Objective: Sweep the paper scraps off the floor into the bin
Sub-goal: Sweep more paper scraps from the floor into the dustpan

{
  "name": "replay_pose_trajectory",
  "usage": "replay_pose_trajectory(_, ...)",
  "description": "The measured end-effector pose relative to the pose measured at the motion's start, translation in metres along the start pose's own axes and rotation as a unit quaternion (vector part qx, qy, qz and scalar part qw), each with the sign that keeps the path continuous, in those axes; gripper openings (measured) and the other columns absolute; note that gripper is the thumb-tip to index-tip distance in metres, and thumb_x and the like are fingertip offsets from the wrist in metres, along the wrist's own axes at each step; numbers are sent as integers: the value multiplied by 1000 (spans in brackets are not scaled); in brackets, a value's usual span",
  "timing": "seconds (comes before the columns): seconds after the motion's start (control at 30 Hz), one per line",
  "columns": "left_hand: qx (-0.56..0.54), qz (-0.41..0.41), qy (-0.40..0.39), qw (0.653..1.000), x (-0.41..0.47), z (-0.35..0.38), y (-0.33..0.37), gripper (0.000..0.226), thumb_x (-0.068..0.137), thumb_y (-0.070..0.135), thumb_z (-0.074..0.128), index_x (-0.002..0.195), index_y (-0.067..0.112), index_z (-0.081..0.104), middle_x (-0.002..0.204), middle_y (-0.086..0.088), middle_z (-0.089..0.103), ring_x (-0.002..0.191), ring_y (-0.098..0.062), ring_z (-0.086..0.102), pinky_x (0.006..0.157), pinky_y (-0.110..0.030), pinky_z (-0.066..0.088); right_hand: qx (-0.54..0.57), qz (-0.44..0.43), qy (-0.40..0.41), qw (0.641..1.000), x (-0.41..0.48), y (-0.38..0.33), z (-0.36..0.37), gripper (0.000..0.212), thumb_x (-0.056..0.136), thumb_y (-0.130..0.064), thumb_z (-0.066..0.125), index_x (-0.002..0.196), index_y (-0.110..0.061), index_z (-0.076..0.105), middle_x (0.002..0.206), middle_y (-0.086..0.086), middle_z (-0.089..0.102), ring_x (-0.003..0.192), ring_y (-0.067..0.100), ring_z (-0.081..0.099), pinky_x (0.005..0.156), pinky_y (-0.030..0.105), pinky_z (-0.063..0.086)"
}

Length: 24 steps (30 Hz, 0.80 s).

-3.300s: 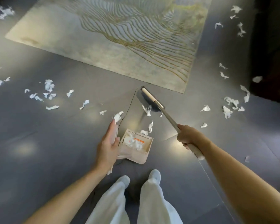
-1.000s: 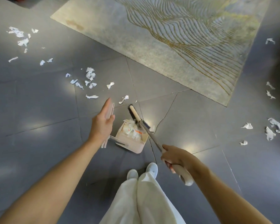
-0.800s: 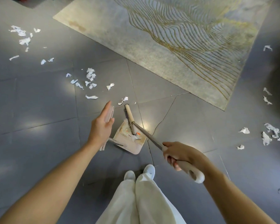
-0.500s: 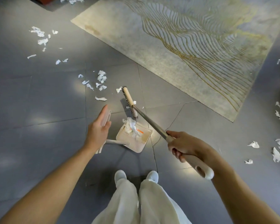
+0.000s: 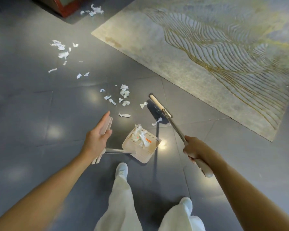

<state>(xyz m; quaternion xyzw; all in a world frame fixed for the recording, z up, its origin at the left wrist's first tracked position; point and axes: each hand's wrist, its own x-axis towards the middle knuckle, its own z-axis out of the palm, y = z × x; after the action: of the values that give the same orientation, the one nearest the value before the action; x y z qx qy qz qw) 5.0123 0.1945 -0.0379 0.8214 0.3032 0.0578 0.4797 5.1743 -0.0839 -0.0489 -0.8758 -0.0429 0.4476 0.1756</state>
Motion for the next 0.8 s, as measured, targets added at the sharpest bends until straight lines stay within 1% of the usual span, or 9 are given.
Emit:
replay_pose_trajectory(0.07,10,4,-36,999,24,-30,-12,72,95,5,52,123,68,31,133,34,35,132,-15,37,108,-23,30,-6,22,14,1000,17,-25,21,43,89,-4,47,131,-9,46,71,9,58,52,18,56,45,24,45)
replay_pose_trajectory(0.17,30,13,-84,996,56,-63,-28,65,95,5,53,127,57,31,134,27,36,127,5,37,100,-1,25,3,54,1,999,30,-55,50,44,89,-4,47,133,-8,46,74,9,58,55,18,56,47,26,49)
replay_pose_trajectory(0.23,53,16,-103,993,75,-79,-37,64,95,6,54,135,49,29,134,20,41,123,6,38,89,8,23,21,76,-17,997,27,-69,70,47,92,-6,48,138,-9,41,75,8,56,55,15,53,41,20,41)
replay_pose_trajectory(0.33,82,28,-121,989,93,-98,-50,63,95,7,55,141,42,30,132,17,45,120,4,40,87,8,23,38,90,-38,994,13,-88,100,51,93,-8,48,142,-11,36,76,4,53,57,13,53,40,18,36)
replay_pose_trajectory(0.43,99,50,-129,985,98,-112,-61,65,94,6,55,136,47,28,135,13,46,124,-1,41,91,3,24,141,109,-81,981,-4,-114,133,57,90,-8,48,144,-17,30,80,9,57,63,18,57,51,24,48)
replay_pose_trajectory(0.53,103,67,-133,984,96,-124,-70,64,94,6,55,135,49,30,141,10,46,130,-11,44,96,-6,27,284,123,-93,946,-12,-130,155,52,80,-7,51,130,-18,44,73,9,56,62,20,54,63,31,49)
replay_pose_trajectory(0.63,114,75,-127,983,93,-135,-77,61,94,6,54,143,38,34,141,12,44,129,-21,47,99,-14,30,341,123,-76,929,-21,-131,160,38,74,-6,47,111,-12,55,48,5,51,47,17,46,60,31,43)
replay_pose_trajectory(0.7,116,86,-123,982,89,-144,-80,61,94,4,54,145,32,34,137,18,39,129,-11,44,95,-6,26,380,136,-58,913,-34,-129,164,26,78,0,46,99,-12,55,45,5,47,41,16,41,47,25,40)
replay_pose_trajectory(0.8,99,101,-110,984,81,-152,-81,61,94,3,53,145,31,35,134,21,37,119,6,41,92,2,24,413,133,-37,900,-50,-129,167,23,79,4,43,91,-13,52,45,6,42,38,16,38,43,21,37)
